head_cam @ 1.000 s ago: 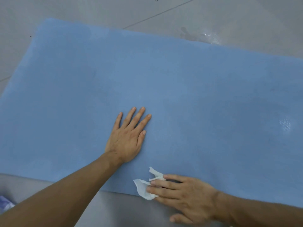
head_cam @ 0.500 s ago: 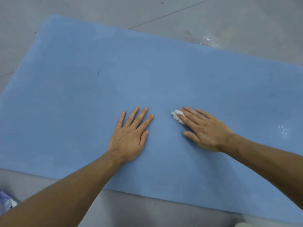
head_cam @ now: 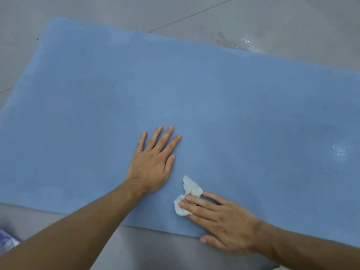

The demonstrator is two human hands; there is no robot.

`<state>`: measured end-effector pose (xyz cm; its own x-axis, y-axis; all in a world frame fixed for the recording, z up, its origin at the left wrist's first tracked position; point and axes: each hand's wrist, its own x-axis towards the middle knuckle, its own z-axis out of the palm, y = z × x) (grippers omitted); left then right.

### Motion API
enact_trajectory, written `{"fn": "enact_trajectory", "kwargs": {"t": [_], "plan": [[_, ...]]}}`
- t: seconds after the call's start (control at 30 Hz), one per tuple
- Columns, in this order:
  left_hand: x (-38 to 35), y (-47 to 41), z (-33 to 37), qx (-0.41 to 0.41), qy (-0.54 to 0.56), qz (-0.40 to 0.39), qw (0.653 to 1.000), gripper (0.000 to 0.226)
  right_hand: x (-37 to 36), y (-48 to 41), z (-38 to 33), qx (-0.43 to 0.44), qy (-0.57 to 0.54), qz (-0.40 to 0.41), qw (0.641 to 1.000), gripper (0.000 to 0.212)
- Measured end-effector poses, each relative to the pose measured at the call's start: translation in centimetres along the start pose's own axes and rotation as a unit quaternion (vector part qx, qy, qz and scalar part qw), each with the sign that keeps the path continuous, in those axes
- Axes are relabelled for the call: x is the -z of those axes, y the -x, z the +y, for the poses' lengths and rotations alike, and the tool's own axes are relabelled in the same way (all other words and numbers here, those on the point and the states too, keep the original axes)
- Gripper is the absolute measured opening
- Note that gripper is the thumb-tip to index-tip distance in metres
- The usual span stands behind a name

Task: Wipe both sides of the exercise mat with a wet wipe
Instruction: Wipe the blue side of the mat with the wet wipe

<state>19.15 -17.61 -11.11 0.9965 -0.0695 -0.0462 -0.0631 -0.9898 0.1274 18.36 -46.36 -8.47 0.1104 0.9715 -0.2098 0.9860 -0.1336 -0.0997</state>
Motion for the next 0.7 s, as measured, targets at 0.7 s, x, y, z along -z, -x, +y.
{"fn": "enact_trajectory", "kwargs": {"t": [0.7], "plan": [[0.1, 0.1, 0.0, 0.005, -0.008, -0.009, 1.0, 0.058, 0.8, -2.3, 11.3, -0.276, -0.052, 0.111, 0.953, 0.074]]}}
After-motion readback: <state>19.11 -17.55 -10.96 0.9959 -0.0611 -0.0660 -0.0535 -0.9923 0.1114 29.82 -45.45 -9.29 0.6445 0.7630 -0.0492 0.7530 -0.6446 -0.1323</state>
